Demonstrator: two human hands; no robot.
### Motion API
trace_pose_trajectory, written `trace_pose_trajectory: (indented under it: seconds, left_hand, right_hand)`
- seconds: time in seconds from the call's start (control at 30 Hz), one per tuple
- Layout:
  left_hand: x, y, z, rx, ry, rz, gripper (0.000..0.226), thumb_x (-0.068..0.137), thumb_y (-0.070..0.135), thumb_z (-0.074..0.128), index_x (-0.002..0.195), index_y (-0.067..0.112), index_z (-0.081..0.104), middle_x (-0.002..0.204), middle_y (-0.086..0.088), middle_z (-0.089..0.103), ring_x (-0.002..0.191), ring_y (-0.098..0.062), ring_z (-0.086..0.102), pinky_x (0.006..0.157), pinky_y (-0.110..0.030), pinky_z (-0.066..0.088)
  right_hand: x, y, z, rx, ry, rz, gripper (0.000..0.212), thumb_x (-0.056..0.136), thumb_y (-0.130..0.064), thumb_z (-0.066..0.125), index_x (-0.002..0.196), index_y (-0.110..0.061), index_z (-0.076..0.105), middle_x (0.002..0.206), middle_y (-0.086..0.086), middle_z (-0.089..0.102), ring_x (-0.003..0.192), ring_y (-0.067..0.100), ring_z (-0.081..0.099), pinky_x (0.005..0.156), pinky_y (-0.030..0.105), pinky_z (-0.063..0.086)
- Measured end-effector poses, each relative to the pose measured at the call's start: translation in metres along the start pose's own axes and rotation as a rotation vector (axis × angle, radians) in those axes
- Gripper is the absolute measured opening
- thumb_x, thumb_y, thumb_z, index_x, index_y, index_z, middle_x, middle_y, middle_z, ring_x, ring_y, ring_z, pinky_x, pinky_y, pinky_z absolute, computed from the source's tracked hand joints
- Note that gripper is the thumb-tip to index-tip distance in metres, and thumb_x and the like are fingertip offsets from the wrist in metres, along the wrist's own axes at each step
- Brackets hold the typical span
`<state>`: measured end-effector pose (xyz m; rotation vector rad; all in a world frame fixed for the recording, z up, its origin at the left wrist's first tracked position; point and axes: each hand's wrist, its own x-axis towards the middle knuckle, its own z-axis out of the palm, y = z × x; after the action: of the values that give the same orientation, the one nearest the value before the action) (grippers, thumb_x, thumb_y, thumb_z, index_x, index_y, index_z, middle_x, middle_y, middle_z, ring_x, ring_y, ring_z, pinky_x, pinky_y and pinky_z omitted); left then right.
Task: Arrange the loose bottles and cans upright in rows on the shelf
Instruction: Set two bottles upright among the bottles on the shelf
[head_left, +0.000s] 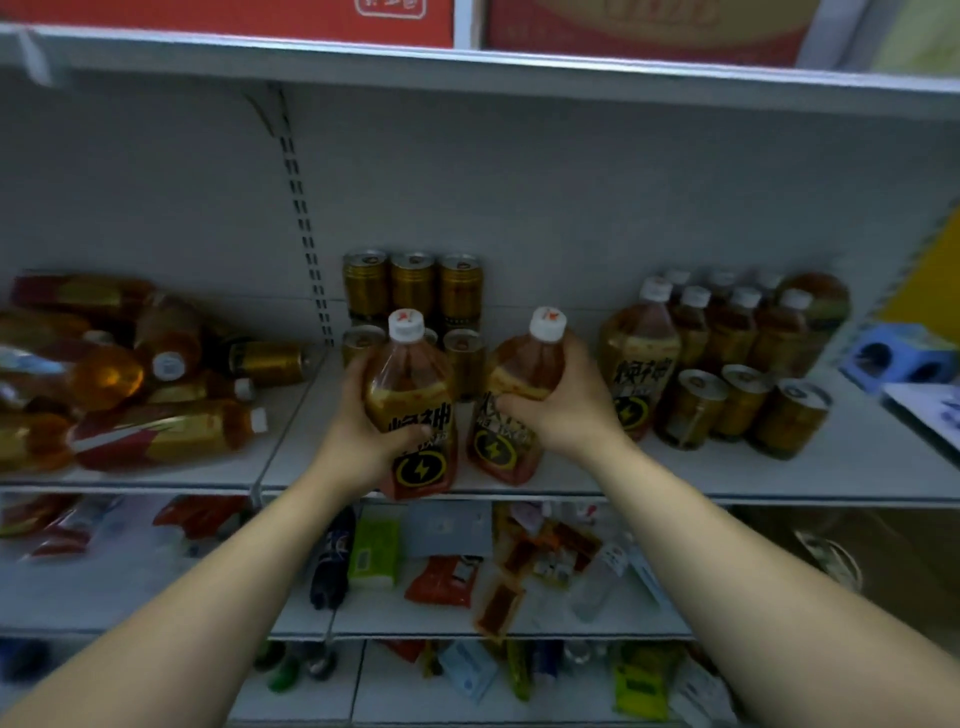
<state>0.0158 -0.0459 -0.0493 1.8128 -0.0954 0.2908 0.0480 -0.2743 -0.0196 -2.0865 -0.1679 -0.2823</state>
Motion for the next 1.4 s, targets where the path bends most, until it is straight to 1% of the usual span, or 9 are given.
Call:
trace_pose_trajectory:
  seconds: [0.13,0.23,0.4,0.57,0.87,1.0,1.1,1.23,1.4]
  left_hand:
    - [-0.006,0.010,0.028,-0.028,-0.101,0.024,0.097,0.065,0.010,0.083,0.139,0.029,0.025,0.121,0.005,0.050,0.106,-0.010,0.055,0.078,-0.021,0.046]
    - [-0.013,0.027,0.066,-0.081,-0.182,0.047,0.095,0.065,0.008,0.083,0.139,0.027,0.026,0.119,0.004,0.051,0.105,-0.008,0.055,0.083,-0.025,0.045]
    - [-0.024,0.057,0.140,-0.132,-0.306,0.117,0.086,0.062,0.012,0.085,0.120,0.045,0.030,0.108,0.022,0.052,0.092,0.017,0.055,0.076,-0.013,0.044]
    - [-0.028,0.094,0.227,-0.169,-0.370,0.147,0.094,0.057,0.020,0.088,0.126,0.048,0.030,0.116,0.018,0.055,0.102,0.004,0.056,0.084,-0.022,0.045]
    - [-0.038,0.136,0.383,-0.189,-0.353,0.137,0.097,0.058,0.024,0.087,0.131,0.047,0.029,0.118,0.015,0.053,0.107,0.000,0.054,0.093,-0.032,0.046]
    - [-0.038,0.144,0.423,-0.168,-0.359,0.149,0.094,0.057,0.029,0.087,0.128,0.051,0.030,0.114,0.027,0.050,0.103,0.009,0.052,0.086,-0.024,0.044]
    - [-0.032,0.147,0.446,-0.136,-0.373,0.149,0.092,0.058,0.027,0.086,0.128,0.048,0.030,0.122,0.014,0.052,0.110,-0.003,0.053,0.091,-0.028,0.044]
    - [-0.016,0.144,0.475,-0.118,-0.366,0.165,0.090,0.061,0.020,0.085,0.122,0.052,0.027,0.108,0.029,0.046,0.092,0.023,0.048,0.073,-0.003,0.039]
    - [0.011,0.131,0.503,-0.097,-0.421,0.160,0.087,0.063,0.017,0.085,0.119,0.051,0.027,0.110,0.030,0.043,0.096,0.019,0.047,0.076,-0.006,0.039]
  right_hand:
    - [-0.033,0.008,-0.037,0.036,0.164,0.097,0.068,0.055,-0.040,0.087,0.104,-0.049,0.041,0.100,-0.023,0.057,0.089,0.003,0.057,0.073,0.022,0.042]
    - [-0.052,0.020,-0.077,0.009,0.290,0.139,0.073,0.055,-0.039,0.088,0.111,-0.045,0.041,0.101,-0.021,0.057,0.092,0.007,0.056,0.077,0.024,0.042]
    - [-0.069,0.039,-0.160,-0.030,0.425,0.157,0.081,0.057,-0.033,0.090,0.123,-0.036,0.043,0.100,-0.022,0.055,0.097,0.010,0.056,0.081,0.026,0.043]
    - [-0.079,0.067,-0.250,-0.084,0.491,0.145,0.080,0.056,-0.037,0.089,0.121,-0.038,0.041,0.099,-0.026,0.052,0.100,0.009,0.056,0.081,0.023,0.040]
    - [-0.089,0.138,-0.389,-0.133,0.461,0.145,0.076,0.057,-0.037,0.088,0.112,-0.049,0.036,0.097,-0.028,0.050,0.091,-0.004,0.052,0.080,0.022,0.040]
    - [-0.078,0.163,-0.422,-0.130,0.435,0.154,0.078,0.058,-0.036,0.088,0.118,-0.042,0.038,0.106,-0.017,0.053,0.102,0.011,0.054,0.087,0.030,0.043]
    - [-0.063,0.181,-0.432,-0.100,0.430,0.176,0.087,0.059,-0.032,0.088,0.132,-0.030,0.040,0.100,-0.021,0.052,0.100,0.010,0.054,0.083,0.027,0.040]
    - [-0.041,0.203,-0.435,-0.085,0.432,0.183,0.078,0.061,-0.024,0.088,0.124,-0.029,0.042,0.091,-0.026,0.050,0.085,-0.002,0.053,0.074,0.017,0.038]
    - [-0.015,0.229,-0.440,-0.070,0.402,0.200,0.070,0.062,-0.022,0.087,0.108,-0.039,0.037,0.094,-0.022,0.056,0.080,-0.011,0.054,0.063,0.009,0.038]
